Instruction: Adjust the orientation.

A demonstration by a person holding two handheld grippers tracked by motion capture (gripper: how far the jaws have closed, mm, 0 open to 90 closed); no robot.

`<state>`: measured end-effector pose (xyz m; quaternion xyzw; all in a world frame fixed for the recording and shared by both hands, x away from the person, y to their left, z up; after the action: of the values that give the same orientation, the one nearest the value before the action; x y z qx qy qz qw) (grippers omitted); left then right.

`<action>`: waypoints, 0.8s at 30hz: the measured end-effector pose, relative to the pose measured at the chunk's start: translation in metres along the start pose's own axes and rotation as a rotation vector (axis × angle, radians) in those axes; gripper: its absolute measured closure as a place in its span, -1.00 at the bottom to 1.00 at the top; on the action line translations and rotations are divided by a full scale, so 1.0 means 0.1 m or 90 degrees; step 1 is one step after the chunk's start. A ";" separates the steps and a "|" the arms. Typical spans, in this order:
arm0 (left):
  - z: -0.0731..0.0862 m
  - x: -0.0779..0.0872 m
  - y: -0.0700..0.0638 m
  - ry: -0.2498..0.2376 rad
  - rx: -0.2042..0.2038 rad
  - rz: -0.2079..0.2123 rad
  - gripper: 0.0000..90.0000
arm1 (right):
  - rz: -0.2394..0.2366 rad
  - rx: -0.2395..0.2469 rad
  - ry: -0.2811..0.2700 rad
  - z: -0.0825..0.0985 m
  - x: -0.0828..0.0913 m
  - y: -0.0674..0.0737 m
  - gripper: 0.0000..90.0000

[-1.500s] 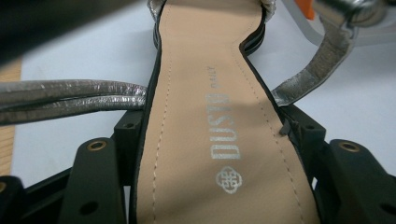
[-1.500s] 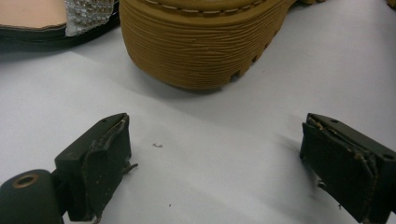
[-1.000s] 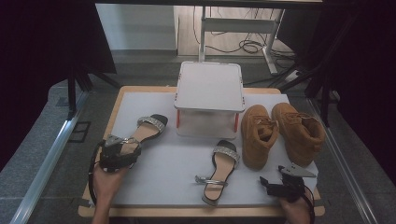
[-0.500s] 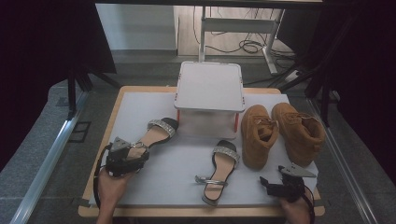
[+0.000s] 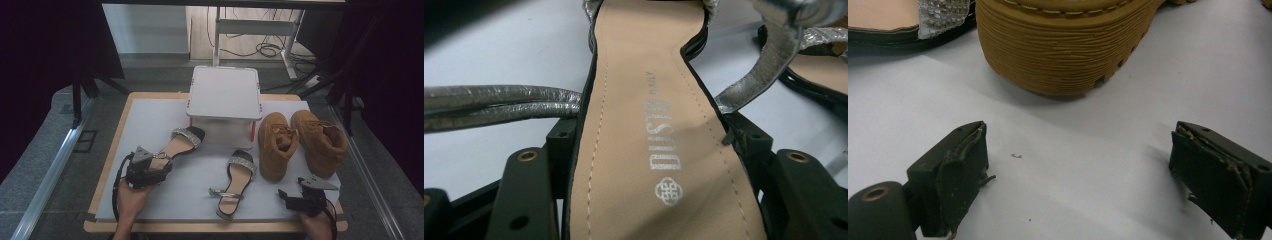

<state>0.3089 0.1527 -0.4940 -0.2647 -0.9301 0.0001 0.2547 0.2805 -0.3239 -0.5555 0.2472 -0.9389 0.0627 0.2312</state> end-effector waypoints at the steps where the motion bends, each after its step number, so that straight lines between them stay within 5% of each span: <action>1: 0.00 -0.02 -0.01 0.001 -0.002 0.000 -0.13 | 0.000 0.000 0.000 0.00 0.00 0.00 -0.80; 24: -0.12 -0.52 -0.22 0.005 -0.009 -0.006 -0.13 | 0.000 0.000 0.000 0.00 0.00 0.00 -0.80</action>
<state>0.3414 0.1066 -0.5048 -0.2623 -0.9303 -0.0088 0.2562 0.2804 -0.3240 -0.5555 0.2474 -0.9389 0.0628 0.2310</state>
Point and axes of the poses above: each handheld gripper's, and its own axes: x roughly backward along the jaws, z roughly out of its underside, y roughly to its left, the point moved 4 cm from there along -x, roughly forward along the jaws, and after that the axes turned 10 degrees about -y, right-handed, at the moved point
